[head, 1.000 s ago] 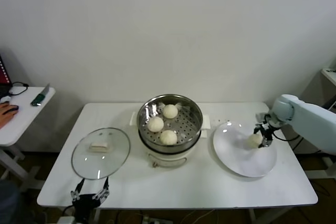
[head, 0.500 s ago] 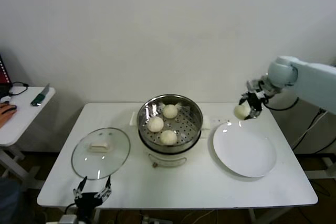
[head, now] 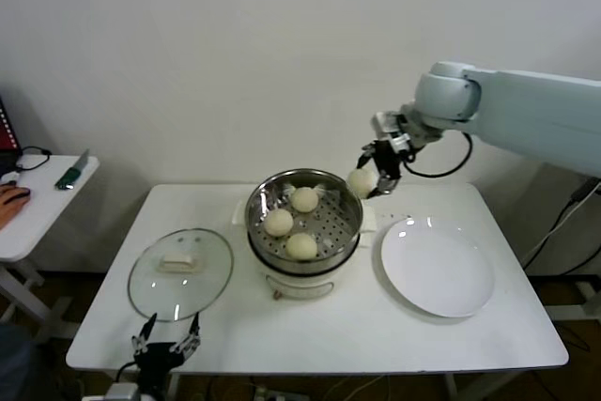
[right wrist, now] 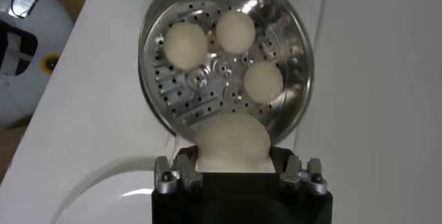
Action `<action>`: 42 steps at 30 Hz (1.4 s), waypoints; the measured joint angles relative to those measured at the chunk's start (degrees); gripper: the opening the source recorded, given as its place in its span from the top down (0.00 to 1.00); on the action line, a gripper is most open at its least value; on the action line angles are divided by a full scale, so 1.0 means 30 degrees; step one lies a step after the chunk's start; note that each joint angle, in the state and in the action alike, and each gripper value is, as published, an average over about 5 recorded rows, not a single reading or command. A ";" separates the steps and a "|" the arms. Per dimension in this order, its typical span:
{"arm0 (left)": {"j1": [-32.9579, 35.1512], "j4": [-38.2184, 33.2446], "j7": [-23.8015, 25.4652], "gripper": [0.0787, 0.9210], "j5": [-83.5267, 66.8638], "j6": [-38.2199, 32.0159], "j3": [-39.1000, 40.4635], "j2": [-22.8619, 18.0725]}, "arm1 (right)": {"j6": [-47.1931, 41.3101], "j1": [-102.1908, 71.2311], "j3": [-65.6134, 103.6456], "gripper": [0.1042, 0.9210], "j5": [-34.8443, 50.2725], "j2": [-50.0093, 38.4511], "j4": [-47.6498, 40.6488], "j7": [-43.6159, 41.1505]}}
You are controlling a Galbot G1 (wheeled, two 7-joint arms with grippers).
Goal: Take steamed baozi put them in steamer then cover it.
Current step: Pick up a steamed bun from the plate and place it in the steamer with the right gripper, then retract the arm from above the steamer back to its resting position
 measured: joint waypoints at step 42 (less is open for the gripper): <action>0.0174 0.0118 -0.0057 0.12 -0.0310 -0.0257 -0.0250 0.0017 | -0.1053 -0.6362 0.2123 0.12 -0.1694 0.3326 -0.4068 0.1299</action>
